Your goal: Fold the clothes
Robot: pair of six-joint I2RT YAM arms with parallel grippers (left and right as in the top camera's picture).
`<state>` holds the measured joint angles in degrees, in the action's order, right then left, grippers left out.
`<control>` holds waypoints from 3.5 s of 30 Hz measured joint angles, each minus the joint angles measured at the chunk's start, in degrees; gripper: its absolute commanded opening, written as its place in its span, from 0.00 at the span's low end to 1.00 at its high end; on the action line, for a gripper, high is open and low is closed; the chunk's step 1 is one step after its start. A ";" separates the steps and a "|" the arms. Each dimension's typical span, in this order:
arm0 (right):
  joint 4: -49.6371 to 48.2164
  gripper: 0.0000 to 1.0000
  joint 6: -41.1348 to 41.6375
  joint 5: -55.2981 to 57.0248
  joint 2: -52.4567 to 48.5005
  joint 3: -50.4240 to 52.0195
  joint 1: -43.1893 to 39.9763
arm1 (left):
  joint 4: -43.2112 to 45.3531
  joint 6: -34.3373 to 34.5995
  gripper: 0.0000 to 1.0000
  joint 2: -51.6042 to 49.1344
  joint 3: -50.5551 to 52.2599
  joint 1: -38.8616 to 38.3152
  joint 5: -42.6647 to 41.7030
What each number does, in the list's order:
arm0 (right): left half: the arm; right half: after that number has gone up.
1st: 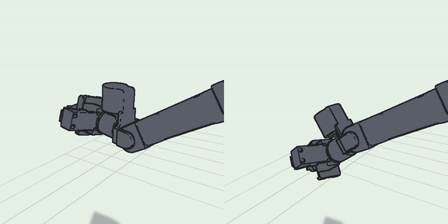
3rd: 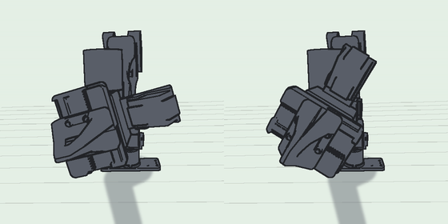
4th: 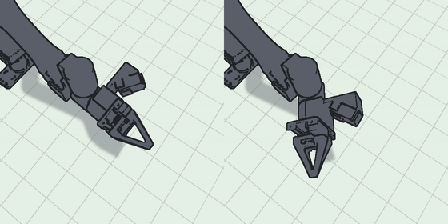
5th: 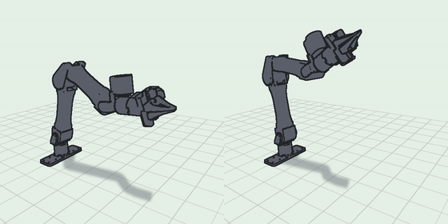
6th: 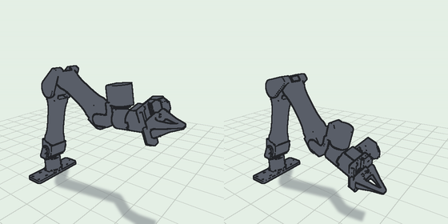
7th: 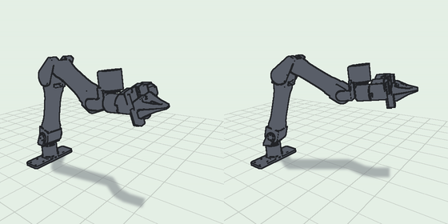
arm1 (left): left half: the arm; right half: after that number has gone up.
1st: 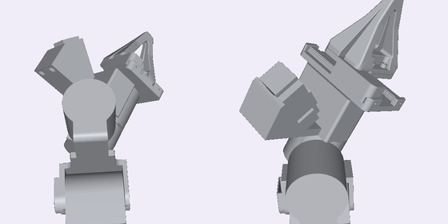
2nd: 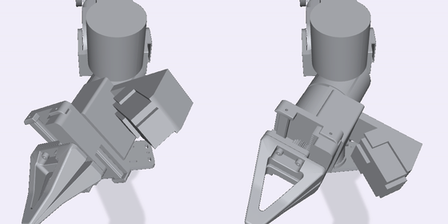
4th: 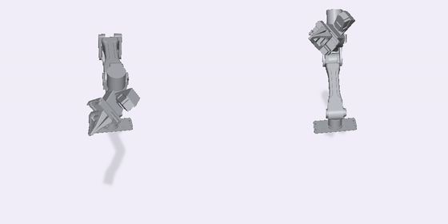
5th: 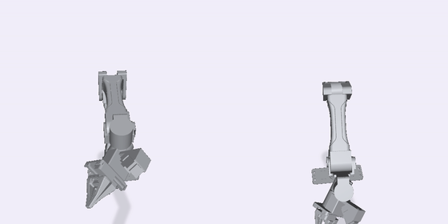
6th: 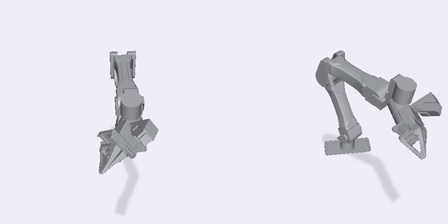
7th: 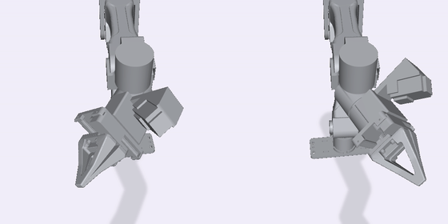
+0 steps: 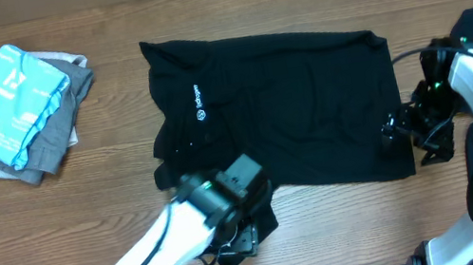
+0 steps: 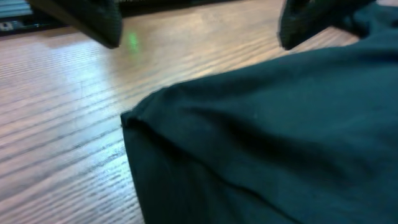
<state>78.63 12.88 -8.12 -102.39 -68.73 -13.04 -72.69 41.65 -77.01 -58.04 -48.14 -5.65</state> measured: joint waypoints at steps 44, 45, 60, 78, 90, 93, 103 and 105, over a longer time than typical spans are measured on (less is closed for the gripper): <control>-18.84 0.17 13.97 3.30 2.16 15.58 -10.05 | 18.67 1.29 0.04 -24.06 3.48 0.00 1.16; -18.75 0.20 14.03 3.45 2.16 15.58 -10.12 | 17.77 0.76 0.04 -24.17 3.54 0.00 0.85; -18.58 0.70 13.09 6.43 2.99 16.02 -10.93 | 1.97 -1.46 0.09 -0.59 0.98 4.07 3.13; -8.63 0.68 -1.25 -9.03 1.05 -8.87 -5.09 | 18.29 -4.33 0.04 -3.85 0.83 30.05 3.82; -22.45 0.62 -11.04 -12.72 -0.48 -8.87 -0.96 | 21.20 -10.99 0.27 -11.98 0.76 42.91 -1.75; -24.44 0.62 -11.61 -13.00 -1.62 -8.87 -1.09 | 17.18 -13.11 0.65 -11.98 0.76 45.35 -1.44; -26.34 0.61 -11.96 -14.16 -9.77 -8.87 -1.11 | 12.70 -15.32 1.00 -11.98 0.76 45.66 2.38; -26.29 0.61 -11.67 -14.14 -10.80 -8.87 -1.16 | 12.61 -15.32 1.00 -11.98 0.76 45.66 2.51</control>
<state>52.34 1.21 -22.26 -113.19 -77.60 -14.20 -60.07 26.33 -88.99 -57.28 -2.48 -3.14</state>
